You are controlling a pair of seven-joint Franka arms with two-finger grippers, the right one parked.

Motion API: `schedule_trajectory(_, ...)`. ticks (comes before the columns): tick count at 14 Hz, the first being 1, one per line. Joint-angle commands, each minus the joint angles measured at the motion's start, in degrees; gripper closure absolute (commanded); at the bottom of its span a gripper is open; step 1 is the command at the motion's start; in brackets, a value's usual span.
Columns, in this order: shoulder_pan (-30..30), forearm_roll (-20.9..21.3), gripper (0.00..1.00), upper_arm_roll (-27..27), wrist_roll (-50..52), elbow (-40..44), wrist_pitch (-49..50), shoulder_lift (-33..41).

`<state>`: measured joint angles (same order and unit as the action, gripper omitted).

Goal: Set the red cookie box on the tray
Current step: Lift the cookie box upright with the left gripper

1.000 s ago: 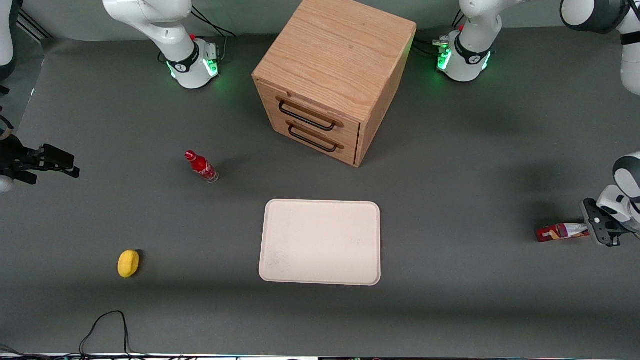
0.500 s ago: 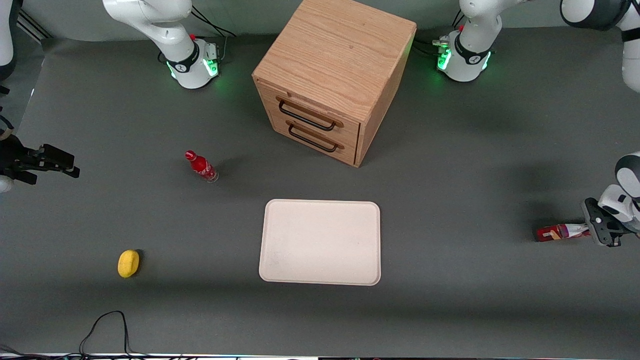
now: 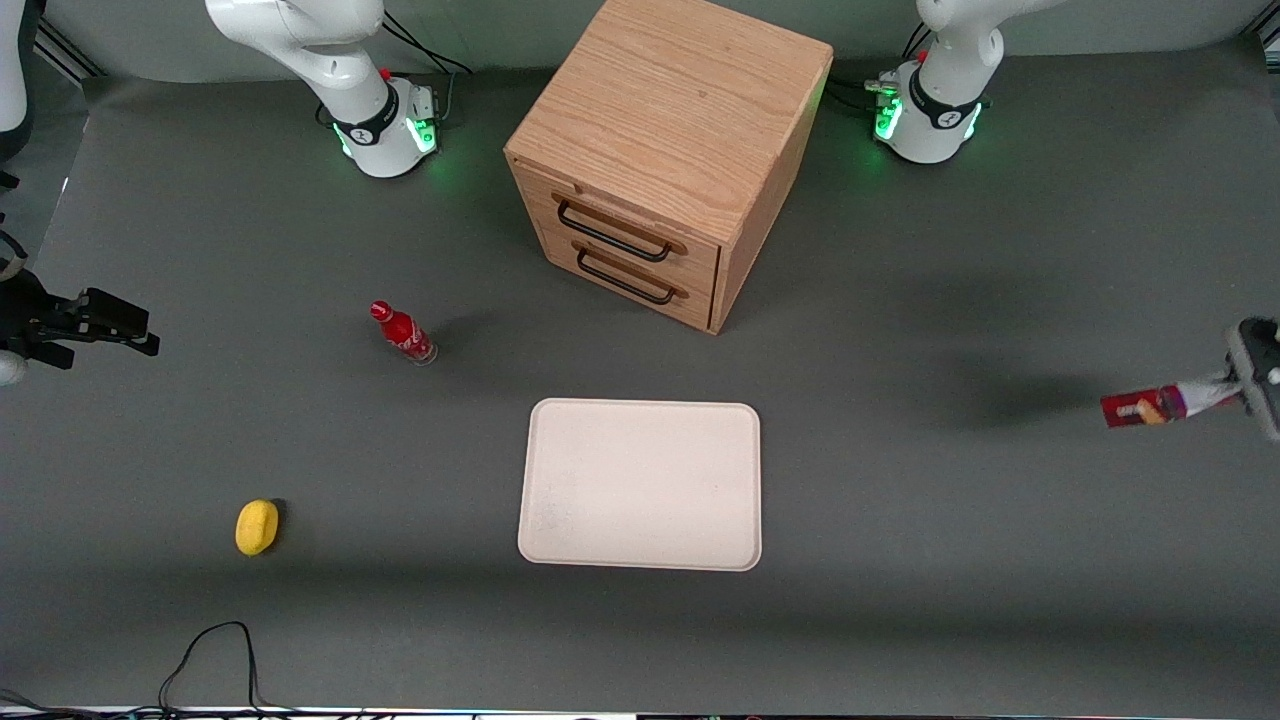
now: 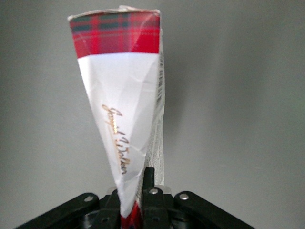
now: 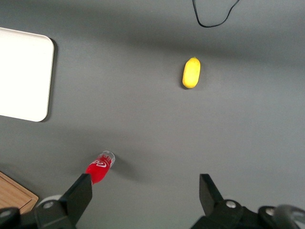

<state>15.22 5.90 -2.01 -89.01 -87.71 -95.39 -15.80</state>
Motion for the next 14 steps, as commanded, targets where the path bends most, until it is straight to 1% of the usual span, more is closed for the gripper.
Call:
schedule_trajectory(1, -1.0, 0.8, 1.00, 0.5, 5.3, 1.4, 8.5, 6.1)
schedule_trajectory(3, -1.2, 0.1, 1.00, 0.5, 9.9, 3.7, 14.2, 7.0)
schedule_trajectory(6, -1.7, -0.3, 1.00, 0.5, 11.8, 4.5, 14.8, 7.0)
schedule_trajectory(9, -6.0, 0.5, 1.00, 0.5, 21.8, 4.3, 14.9, 6.5)
schedule_trajectory(11, -11.0, 0.4, 1.00, 0.5, 33.1, 4.4, 14.6, 6.4)
schedule_trajectory(12, -13.0, -0.3, 1.00, 0.4, 39.5, 4.5, 14.4, 6.2)
schedule_trajectory(14, -17.5, -1.1, 1.00, -2.0, 53.6, 5.7, 13.7, 4.4)
